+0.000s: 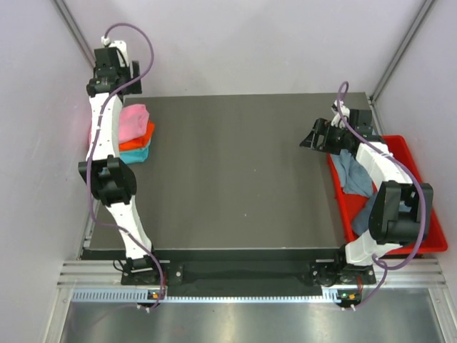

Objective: Fold and stack the t-shirts
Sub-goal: Neatly place the folded tshirt to the corner

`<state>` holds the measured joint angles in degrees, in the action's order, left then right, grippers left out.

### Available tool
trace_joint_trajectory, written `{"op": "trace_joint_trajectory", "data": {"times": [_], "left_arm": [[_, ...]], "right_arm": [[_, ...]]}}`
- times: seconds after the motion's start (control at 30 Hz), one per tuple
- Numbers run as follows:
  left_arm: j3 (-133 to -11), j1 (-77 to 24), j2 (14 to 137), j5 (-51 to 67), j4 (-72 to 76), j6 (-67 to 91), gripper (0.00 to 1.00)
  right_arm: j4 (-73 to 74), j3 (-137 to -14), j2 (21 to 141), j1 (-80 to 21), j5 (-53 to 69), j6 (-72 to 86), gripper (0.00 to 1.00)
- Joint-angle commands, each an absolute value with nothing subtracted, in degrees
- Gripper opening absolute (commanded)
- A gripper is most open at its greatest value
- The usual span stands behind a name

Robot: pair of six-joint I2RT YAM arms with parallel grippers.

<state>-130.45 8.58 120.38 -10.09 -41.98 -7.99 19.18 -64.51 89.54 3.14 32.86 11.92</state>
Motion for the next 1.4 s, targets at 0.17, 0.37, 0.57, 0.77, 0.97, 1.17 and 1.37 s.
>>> {"op": "trace_joint_trajectory", "data": {"times": [0.17, 0.37, 0.57, 0.77, 0.97, 1.17, 1.37], "left_arm": [[-119.28, 0.64, 107.33, 8.35, -30.24, 4.57, 0.86], [-105.57, -5.53, 100.99, 7.12, -25.75, 7.47, 0.87], [-95.9, -6.06, 97.22, 10.63, -25.31, 11.16, 0.88], [-86.32, -6.06, 92.47, 14.49, -23.91, 13.45, 0.99], [-78.32, -5.98, 87.29, 12.14, -22.41, 13.62, 0.99], [-75.24, -5.89, 84.11, 9.41, -22.15, 10.82, 0.99], [-70.23, -5.63, 81.04, 4.66, -21.27, 8.79, 0.99]], "right_arm": [[18.54, -69.43, 85.61, 4.39, 29.01, 9.06, 0.86], [18.89, -66.8, 82.18, 5.1, 18.14, 8.35, 0.94], [27.4, -66.27, 81.12, 5.19, 2.67, 5.72, 1.0], [36.3, -67.94, 80.69, 5.1, -3.51, 7.3, 1.0], [36.83, -65.92, 76.03, 5.18, -2.82, 7.29, 1.0], [36.56, -62.93, 72.07, 5.19, -3.34, 7.12, 1.0], [36.39, -61.52, 70.05, 5.27, -2.9, 7.47, 1.0]]}}
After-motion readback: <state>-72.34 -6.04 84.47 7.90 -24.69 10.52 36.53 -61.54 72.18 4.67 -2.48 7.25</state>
